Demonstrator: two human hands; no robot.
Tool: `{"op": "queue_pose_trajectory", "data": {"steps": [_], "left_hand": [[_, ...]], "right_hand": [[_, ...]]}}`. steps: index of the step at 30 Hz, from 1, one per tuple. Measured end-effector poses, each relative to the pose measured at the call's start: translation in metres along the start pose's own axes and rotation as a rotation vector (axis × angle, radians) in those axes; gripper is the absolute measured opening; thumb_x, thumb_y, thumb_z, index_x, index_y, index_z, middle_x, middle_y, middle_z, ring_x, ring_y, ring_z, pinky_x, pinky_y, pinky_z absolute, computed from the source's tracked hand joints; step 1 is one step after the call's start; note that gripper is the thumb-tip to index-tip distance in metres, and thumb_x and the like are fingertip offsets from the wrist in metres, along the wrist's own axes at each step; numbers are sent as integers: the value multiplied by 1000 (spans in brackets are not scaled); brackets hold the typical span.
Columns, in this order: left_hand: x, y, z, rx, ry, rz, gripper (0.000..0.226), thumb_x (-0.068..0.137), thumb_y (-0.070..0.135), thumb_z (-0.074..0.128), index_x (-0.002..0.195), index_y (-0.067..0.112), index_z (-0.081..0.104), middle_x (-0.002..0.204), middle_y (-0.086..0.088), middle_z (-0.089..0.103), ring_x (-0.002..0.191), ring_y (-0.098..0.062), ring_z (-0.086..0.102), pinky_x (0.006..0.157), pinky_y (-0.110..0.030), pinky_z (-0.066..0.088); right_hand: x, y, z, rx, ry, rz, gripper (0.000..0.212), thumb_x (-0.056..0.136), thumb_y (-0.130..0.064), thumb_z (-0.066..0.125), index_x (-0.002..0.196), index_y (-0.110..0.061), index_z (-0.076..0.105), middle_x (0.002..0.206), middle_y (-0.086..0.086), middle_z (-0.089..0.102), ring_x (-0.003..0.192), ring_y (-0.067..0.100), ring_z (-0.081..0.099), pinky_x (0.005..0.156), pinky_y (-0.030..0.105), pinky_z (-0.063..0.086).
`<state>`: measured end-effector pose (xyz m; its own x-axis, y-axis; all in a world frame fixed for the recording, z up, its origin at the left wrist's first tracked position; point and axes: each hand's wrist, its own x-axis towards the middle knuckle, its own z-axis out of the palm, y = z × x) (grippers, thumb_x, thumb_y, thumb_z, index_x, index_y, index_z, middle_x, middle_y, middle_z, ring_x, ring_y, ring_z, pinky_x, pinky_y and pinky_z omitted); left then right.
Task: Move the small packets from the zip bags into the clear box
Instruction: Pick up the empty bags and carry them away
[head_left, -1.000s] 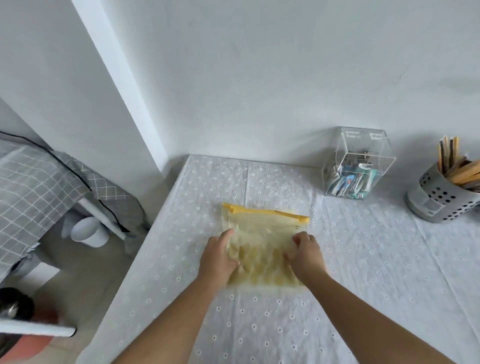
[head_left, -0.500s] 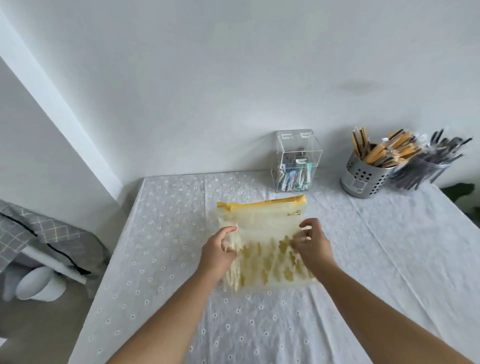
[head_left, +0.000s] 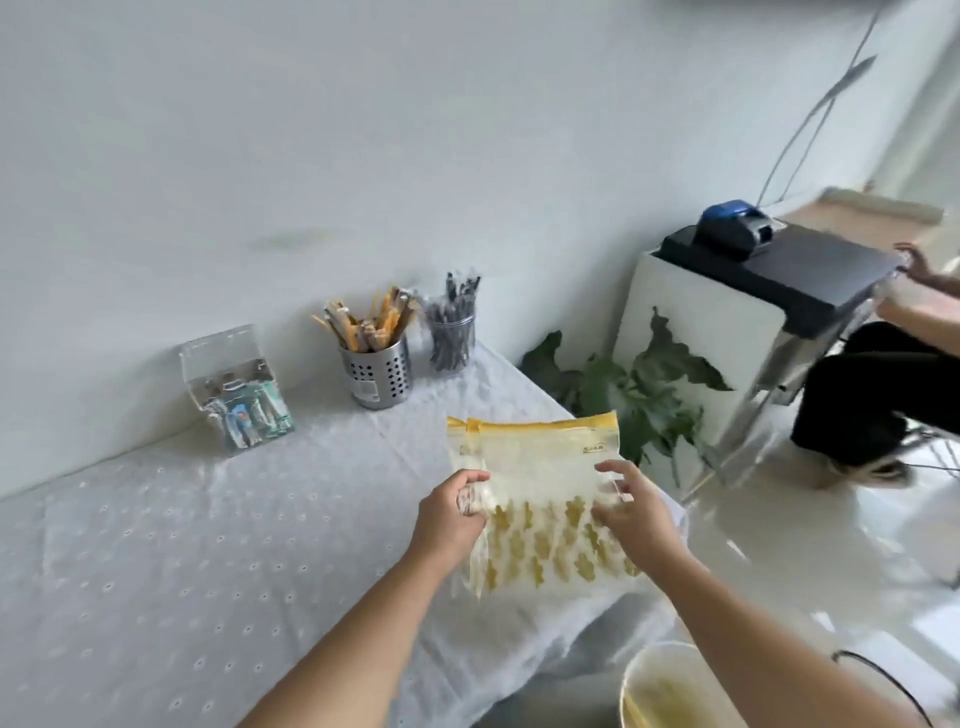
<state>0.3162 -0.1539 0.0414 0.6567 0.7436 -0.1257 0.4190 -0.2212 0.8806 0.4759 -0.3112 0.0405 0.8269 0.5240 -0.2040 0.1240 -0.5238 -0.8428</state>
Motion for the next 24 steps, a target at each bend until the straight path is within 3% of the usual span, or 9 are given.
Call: {"op": "queue_pose_trajectory", "data": {"steps": [6,9,14,18,24], "left_hand": [[3,50,132,116,-302,109,42,76,2,62,110,27,63,96,5,64,68,-12,58,53,-6,42],[-1,57,187,161,-458,124,42,77,4,64,113,26,63,98,4,63,68,-8,57,57,-4,42],[-7,41,266,297,-665,117,43,77,9,69,117,23,60,115,-4,63,97,-20,62,85,-25,49],[-11,3,313,407,-841,74,45,78,9,68,120,20,57,125,-5,55,113,-16,54,87,-17,40],[-14,-72,366,626,-987,-4,45,76,12,70,119,19,58,128,-3,52,115,-15,53,87,-10,34]], "right_hand": [[-13,97,-112,124,185,236,33,83,-4,65,107,-26,60,80,-9,54,57,18,52,46,27,47],[-27,151,-137,198,255,379,32,83,-2,65,106,-24,61,78,-4,57,56,19,52,44,28,46],[-57,227,-152,287,354,602,29,82,-3,66,99,-26,62,79,-3,61,63,23,56,53,37,49],[-75,283,-142,249,394,724,33,74,0,69,94,-27,64,88,0,60,60,21,53,55,43,54],[-89,360,-94,275,356,889,35,73,4,71,92,-24,63,107,6,62,73,21,60,63,42,56]]}}
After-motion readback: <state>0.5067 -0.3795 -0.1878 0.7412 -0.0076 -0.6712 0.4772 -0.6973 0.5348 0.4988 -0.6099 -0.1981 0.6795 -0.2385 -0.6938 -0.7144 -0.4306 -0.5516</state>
